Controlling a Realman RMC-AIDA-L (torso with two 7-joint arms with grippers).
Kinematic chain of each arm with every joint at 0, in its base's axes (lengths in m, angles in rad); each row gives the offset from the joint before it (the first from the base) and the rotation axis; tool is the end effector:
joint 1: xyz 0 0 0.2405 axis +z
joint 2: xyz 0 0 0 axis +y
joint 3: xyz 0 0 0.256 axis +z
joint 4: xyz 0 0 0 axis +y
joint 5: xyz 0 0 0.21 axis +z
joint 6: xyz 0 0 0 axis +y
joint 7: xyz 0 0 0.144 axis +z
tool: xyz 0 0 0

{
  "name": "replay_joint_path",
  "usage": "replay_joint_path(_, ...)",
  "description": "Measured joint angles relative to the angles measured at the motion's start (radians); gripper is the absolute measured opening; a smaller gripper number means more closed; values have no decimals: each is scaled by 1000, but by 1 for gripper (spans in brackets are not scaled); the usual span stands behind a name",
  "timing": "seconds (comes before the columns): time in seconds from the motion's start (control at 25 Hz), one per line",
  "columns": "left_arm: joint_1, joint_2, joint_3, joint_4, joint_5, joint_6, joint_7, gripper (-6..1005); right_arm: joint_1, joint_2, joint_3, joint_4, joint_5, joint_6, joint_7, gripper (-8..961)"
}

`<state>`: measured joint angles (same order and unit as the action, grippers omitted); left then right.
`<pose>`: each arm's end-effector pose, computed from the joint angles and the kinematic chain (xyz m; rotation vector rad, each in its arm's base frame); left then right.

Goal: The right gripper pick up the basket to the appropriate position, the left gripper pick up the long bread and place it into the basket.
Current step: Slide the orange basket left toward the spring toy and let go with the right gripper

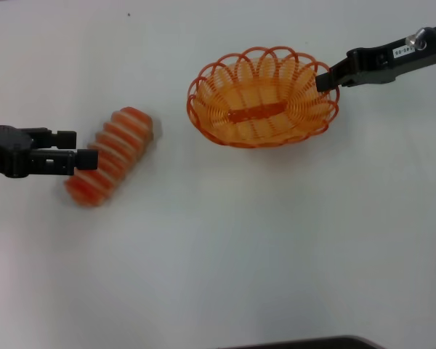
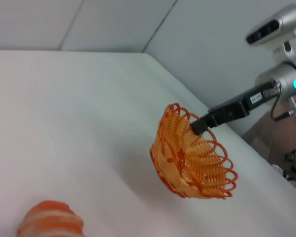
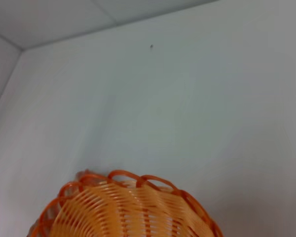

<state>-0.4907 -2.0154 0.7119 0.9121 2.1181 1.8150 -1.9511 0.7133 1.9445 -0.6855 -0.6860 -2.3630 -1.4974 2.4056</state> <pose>-0.2609 0.3115 0.0534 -2.7980 -1.1790 -0.5321 0.2651 0.3834 0.0453 -2.3491 1.7234 0.2688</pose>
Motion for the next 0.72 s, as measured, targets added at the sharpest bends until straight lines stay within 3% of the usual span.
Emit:
replay_joint_path(0.12, -6, 1, -5, 0, 2, -2, 0, 822, -17, 7, 7, 35, 3, 42, -2, 66)
replay_joint_path(0.4, -23, 1, -1, -4, 8, -5, 0, 815, -42, 62, 11, 71, 6, 152, 4, 84)
replay_joint_path(0.72, -20, 2, -3, -5, 8, -12, -1, 807, -80, 64, 34, 89, 67, 198, -2, 139)
